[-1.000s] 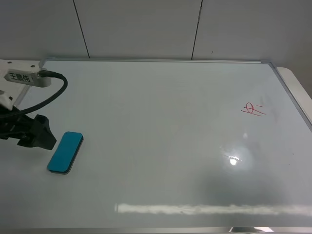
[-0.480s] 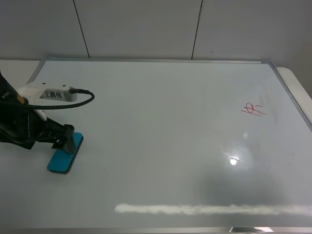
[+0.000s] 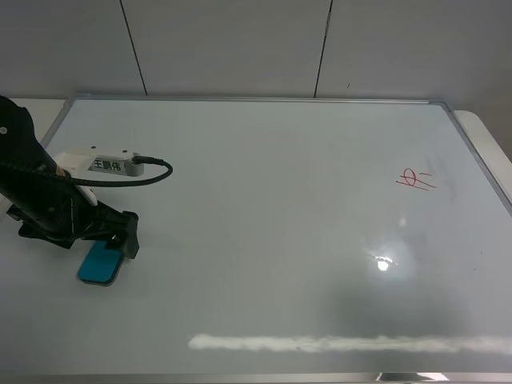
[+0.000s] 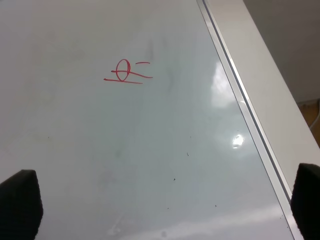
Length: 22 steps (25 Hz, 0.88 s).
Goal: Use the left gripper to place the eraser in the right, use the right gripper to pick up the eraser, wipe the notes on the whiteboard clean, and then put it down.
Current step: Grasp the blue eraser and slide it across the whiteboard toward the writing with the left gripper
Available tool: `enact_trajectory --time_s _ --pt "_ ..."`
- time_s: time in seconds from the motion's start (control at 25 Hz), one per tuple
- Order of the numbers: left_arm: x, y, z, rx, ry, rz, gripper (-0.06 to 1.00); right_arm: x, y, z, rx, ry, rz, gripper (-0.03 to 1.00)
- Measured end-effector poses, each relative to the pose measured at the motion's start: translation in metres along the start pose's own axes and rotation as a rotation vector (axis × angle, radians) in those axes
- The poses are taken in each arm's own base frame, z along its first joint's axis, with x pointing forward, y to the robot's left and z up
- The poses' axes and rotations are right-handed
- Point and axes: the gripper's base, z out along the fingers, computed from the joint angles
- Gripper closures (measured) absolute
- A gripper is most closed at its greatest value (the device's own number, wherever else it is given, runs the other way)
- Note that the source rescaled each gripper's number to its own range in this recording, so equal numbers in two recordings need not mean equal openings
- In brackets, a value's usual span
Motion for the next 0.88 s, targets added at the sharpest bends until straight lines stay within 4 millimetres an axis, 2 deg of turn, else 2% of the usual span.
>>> enact_trajectory --time_s 0.04,0.12,0.16,0.24,0.28,0.32,0.36,0.6,0.88 --pt "0.0 0.0 0.0 0.0 0.0 0.0 0.0 0.0 0.0 0.0 0.0 0.0 0.0 -0.03" --pt "0.0 0.0 0.0 0.0 0.003 -0.011 0.13 0.0 0.0 0.0 0.0 0.0 0.0 -0.03" --pt "0.0 0.0 0.0 -0.001 0.005 -0.021 0.27 0.0 0.0 0.0 0.0 0.0 0.0 -0.03" --pt "0.001 0.0 0.0 -0.001 0.007 -0.027 0.63 0.0 0.0 0.0 0.0 0.0 0.0 -0.03" --pt "0.001 0.0 0.0 -0.001 0.007 -0.027 0.63 0.0 0.0 0.0 0.0 0.0 0.0 -0.03" --pt "0.001 0.0 0.0 -0.002 0.011 -0.025 0.79 0.0 0.0 0.0 0.0 0.0 0.0 -0.03" --pt "0.001 0.0 0.0 -0.002 0.014 -0.023 0.89 0.0 0.0 0.0 0.0 0.0 0.0 -0.03" --pt "-0.002 -0.002 0.002 0.023 -0.015 -0.061 0.94 0.0 0.0 0.0 0.0 0.0 0.0 -0.03" --pt "-0.007 -0.001 0.023 0.017 0.023 -0.065 0.94 0.0 0.0 0.0 0.0 0.0 0.0 -0.03"
